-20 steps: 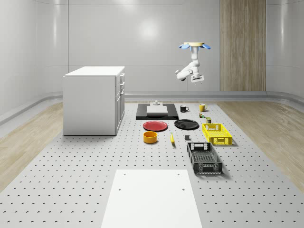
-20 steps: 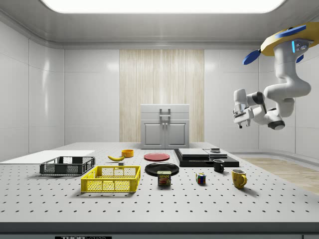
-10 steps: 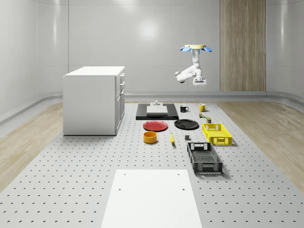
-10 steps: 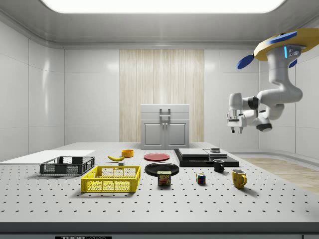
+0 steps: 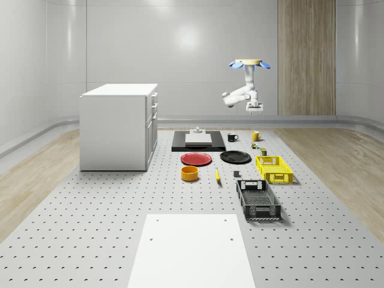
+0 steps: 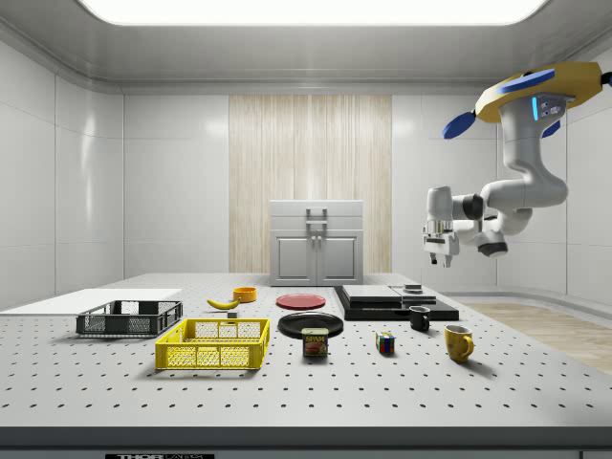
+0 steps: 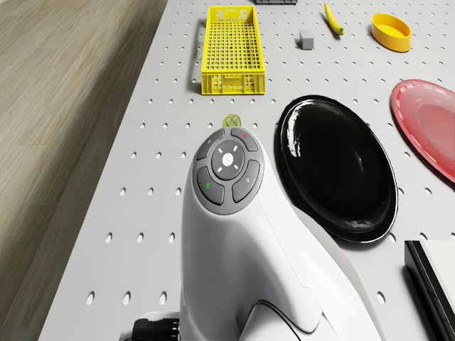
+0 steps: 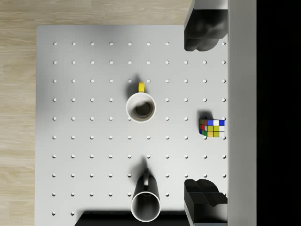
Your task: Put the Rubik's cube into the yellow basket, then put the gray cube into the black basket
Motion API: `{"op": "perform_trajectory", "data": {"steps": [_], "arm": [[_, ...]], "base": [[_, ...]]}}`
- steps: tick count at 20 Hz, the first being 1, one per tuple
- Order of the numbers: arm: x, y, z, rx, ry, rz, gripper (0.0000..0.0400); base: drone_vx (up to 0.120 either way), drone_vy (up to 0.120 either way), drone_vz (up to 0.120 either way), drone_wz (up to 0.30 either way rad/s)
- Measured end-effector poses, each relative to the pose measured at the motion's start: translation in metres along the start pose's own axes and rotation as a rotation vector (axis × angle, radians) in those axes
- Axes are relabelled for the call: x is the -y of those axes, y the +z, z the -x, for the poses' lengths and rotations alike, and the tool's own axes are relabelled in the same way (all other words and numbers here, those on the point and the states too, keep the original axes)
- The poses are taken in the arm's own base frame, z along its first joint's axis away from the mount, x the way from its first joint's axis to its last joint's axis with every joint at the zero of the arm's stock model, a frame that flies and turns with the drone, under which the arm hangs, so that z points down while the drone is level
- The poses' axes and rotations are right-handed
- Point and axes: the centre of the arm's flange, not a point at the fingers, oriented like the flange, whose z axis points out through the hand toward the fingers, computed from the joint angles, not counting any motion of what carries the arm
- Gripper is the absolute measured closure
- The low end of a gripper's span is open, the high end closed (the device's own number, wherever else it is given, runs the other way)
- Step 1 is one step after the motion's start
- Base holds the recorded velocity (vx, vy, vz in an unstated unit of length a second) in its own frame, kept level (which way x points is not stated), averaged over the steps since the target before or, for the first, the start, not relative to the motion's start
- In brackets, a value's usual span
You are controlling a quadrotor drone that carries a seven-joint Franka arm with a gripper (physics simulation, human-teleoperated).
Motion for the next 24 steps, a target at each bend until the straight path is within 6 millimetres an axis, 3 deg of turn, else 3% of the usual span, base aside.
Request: {"op": "perform_trajectory", "data": {"steps": [16,24], "arm": [[0.0003,0.0,0.0003,-0.003,0.0,0.003,0.0],[0.0003,-0.0001,0.0003,-0.003,0.0,0.003,0.0]], "base": [[0.12,-0.037,-0.12,0.0],[0.12,0.0,-0.12,0.0]]}}
